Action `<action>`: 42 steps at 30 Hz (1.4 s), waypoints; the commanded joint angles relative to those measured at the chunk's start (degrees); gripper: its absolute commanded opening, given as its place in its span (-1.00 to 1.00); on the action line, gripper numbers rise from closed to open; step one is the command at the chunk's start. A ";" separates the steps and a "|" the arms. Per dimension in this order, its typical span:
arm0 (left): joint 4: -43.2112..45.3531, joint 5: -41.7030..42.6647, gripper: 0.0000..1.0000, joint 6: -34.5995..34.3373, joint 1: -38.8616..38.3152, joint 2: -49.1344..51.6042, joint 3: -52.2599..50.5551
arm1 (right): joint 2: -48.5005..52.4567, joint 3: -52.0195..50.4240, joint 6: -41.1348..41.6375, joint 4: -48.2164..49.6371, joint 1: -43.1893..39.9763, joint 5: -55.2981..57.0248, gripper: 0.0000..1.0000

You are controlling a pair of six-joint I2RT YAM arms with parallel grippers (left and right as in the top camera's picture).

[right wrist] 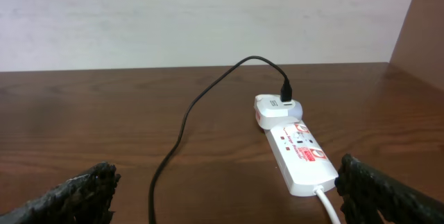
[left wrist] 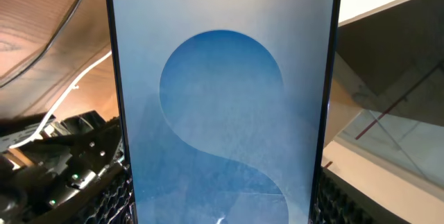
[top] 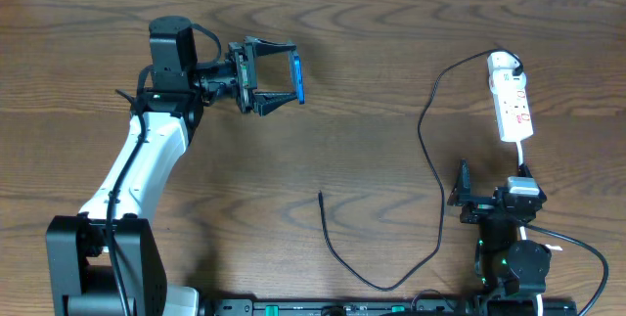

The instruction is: Plug charger to phone and switch on socket

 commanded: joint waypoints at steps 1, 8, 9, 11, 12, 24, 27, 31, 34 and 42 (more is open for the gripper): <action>0.52 0.55 -0.86 4.96 0.15 -1.84 0.22 | -0.39 -0.07 -0.85 -0.22 0.44 0.24 0.99; 0.52 -2.36 -0.86 13.35 0.15 -1.84 0.22 | -0.39 -0.07 -0.85 -0.24 0.44 0.24 0.99; 0.52 -2.93 -0.86 14.60 0.15 -1.84 0.22 | -0.39 -0.07 -0.85 -0.24 0.44 0.24 0.99; 0.52 -3.96 -0.86 16.79 0.15 -1.84 0.20 | -0.39 -0.07 -0.85 -0.24 0.44 0.24 0.99; 0.55 -4.63 -0.86 17.92 0.15 -1.84 0.22 | -0.39 -0.07 -0.85 -0.24 0.44 0.24 0.98; 0.55 -9.70 -0.86 24.15 0.15 -1.84 0.20 | -0.39 -0.07 -0.85 -0.22 0.44 0.24 0.99; 0.55 -10.36 -0.86 24.52 0.15 -1.81 0.20 | -0.39 -0.07 -0.85 -0.24 0.44 0.24 0.98; 0.57 -11.56 -0.86 24.50 0.15 -1.81 0.20 | -0.39 -0.07 -0.85 -0.24 0.44 0.24 0.99; 0.59 -12.39 -0.86 24.50 0.15 -1.81 0.20 | -0.39 -0.07 -0.85 -0.24 0.44 0.24 0.99; 2.56 -14.10 -0.86 24.46 0.15 -1.81 0.20 | -0.39 -0.07 -0.85 -0.22 0.44 0.28 0.99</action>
